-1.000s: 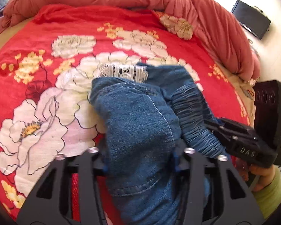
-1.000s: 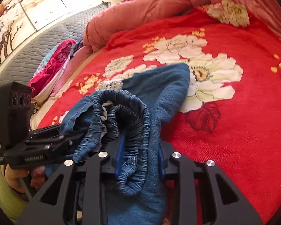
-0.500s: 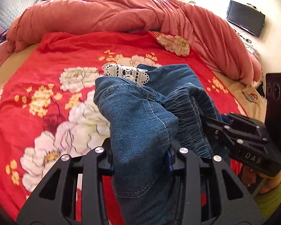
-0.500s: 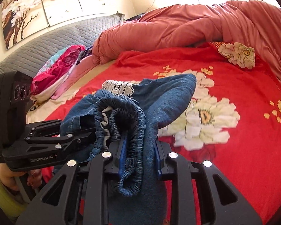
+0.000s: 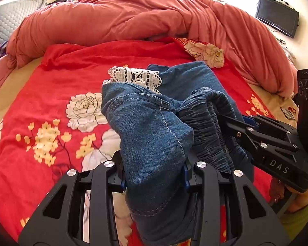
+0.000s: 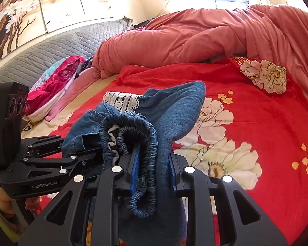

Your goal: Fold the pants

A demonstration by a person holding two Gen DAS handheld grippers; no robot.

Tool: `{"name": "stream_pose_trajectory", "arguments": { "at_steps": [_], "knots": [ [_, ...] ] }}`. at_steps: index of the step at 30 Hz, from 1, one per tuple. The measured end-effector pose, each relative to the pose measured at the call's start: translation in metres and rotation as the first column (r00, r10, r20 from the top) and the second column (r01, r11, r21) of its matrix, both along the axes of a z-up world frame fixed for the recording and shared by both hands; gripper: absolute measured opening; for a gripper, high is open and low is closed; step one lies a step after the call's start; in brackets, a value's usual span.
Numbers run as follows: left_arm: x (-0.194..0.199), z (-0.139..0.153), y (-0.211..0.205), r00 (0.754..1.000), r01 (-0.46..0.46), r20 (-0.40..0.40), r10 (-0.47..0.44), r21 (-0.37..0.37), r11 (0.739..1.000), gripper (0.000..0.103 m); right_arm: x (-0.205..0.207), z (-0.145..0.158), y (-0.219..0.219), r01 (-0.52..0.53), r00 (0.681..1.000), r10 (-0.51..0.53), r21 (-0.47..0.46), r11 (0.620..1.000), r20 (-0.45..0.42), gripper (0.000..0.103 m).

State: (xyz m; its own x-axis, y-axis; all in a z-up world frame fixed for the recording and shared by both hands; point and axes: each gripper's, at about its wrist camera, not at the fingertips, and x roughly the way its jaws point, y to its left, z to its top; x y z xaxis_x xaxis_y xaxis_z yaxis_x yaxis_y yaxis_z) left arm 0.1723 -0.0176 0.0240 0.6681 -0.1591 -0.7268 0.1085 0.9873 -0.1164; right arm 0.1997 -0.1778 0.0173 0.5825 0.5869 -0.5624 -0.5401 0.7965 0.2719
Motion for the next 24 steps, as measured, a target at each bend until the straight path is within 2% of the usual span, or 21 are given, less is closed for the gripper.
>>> {"name": "stream_pose_trajectory", "arguments": {
  "at_steps": [9, 13, 16, 18, 20, 24],
  "knots": [
    [0.027, -0.006, 0.009, 1.000, -0.008, 0.022, 0.008, 0.000, 1.000, 0.030, 0.025, -0.008, 0.010, 0.017, 1.000, -0.017, -0.028, 0.999, 0.000, 0.023],
    [0.038, -0.016, 0.012, 1.000, -0.008, 0.008, 0.008, 0.006, 1.000, 0.030, 0.034, -0.016, 0.014, 0.030, 0.999, -0.030, -0.053, 0.998, -0.012, 0.023],
    [0.042, -0.027, 0.013, 1.000, -0.006, -0.027, 0.006, 0.017, 1.000, 0.031, 0.041, -0.029, 0.017, 0.046, 0.997, -0.051, -0.085, 0.995, -0.053, 0.023],
    [0.043, -0.034, 0.016, 0.999, -0.013, -0.053, 0.013, 0.013, 1.000, 0.034, 0.044, -0.040, 0.017, 0.059, 0.993, -0.069, -0.109, 0.992, -0.091, 0.025],
    [0.043, -0.036, 0.019, 0.998, -0.018, -0.061, 0.019, 0.016, 1.000, 0.040, 0.046, -0.049, 0.016, 0.074, 0.988, -0.092, -0.135, 0.988, -0.128, 0.032],
    [0.041, -0.040, 0.021, 0.997, -0.024, -0.069, 0.026, 0.029, 0.999, 0.051, 0.051, -0.060, 0.007, 0.110, 0.975, -0.133, -0.130, 0.985, -0.181, 0.043]
  ]
}}
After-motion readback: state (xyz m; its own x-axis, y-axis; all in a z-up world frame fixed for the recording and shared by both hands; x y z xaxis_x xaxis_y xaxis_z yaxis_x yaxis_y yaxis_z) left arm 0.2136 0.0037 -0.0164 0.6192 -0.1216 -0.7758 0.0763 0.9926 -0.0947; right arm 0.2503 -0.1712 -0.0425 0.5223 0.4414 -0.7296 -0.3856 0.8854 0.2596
